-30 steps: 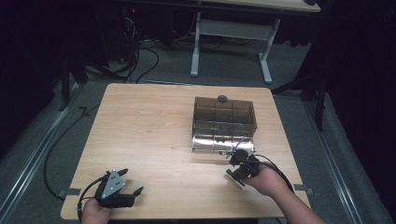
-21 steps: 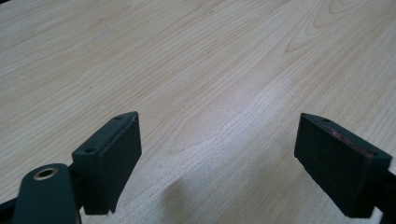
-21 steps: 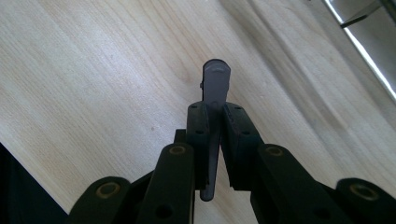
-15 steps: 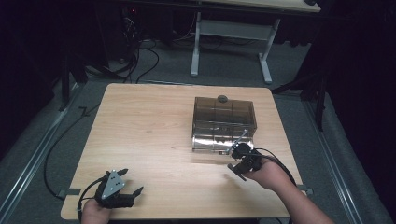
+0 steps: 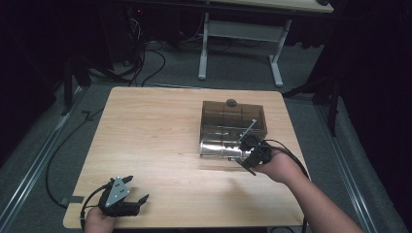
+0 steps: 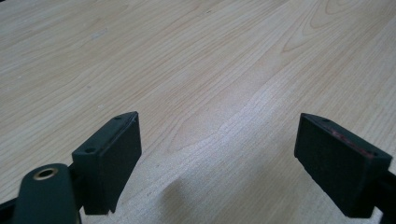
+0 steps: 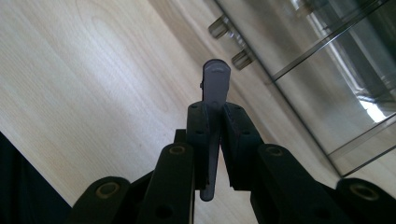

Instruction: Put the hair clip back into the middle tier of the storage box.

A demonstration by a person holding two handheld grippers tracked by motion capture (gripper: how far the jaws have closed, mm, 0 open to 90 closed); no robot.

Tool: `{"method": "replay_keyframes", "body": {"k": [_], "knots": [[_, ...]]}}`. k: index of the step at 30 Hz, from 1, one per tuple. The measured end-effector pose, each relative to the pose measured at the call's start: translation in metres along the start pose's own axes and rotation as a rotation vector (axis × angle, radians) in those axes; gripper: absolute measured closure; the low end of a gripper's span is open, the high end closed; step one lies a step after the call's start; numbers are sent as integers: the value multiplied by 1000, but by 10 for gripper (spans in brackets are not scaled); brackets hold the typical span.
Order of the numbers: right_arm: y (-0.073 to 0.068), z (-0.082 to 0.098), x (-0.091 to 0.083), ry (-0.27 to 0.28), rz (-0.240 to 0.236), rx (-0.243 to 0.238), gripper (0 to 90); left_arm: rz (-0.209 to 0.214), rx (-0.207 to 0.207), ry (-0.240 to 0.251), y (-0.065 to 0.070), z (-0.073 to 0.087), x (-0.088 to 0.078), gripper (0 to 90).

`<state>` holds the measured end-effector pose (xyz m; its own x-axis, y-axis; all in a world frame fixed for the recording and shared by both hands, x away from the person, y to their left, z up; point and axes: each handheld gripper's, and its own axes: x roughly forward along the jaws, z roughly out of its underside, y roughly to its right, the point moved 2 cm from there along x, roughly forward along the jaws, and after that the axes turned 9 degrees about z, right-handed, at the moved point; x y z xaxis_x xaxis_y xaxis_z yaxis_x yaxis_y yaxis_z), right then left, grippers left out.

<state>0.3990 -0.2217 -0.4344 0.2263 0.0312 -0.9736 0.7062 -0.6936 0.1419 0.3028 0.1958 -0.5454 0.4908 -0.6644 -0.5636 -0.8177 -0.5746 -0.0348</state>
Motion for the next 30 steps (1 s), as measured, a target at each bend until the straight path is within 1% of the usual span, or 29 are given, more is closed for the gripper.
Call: {"method": "replay_keyframes", "body": {"k": [2,6,7,9,11,16,17,18,19,20,22,26,30], "knots": [[3,-4,-3,3,-10,3,818,1,0,-1,0,0,0,151],[6,-10,-4,2,-9,-2,817,6,1,1,0,0,-1,151],[8,-14,-5,1,-13,-7,817,8,1,-1,0,0,-1,151],[8,-16,-6,2,-8,-14,817,9,3,-2,-1,0,-1,151],[11,-23,-7,-2,0,-18,817,13,-2,-8,-1,0,0,151],[16,-31,-8,4,4,-9,817,10,3,1,0,0,-1,151],[19,-35,-6,8,4,-16,817,9,0,2,0,0,-1,151],[19,-35,-6,8,4,-16,817,9,0,2,0,0,-1,151],[19,-36,-5,5,5,-2,818,9,-1,2,-1,0,-1,151],[20,-39,-3,4,5,-12,817,8,-1,2,-1,0,-1,151],[22,-42,-1,3,2,-5,817,8,1,1,0,0,-1,151],[25,-51,7,-2,5,-25,818,12,-2,-4,-1,0,-1,151],[24,-59,14,-5,16,-27,817,9,2,-2,-1,0,-1,151]]}}
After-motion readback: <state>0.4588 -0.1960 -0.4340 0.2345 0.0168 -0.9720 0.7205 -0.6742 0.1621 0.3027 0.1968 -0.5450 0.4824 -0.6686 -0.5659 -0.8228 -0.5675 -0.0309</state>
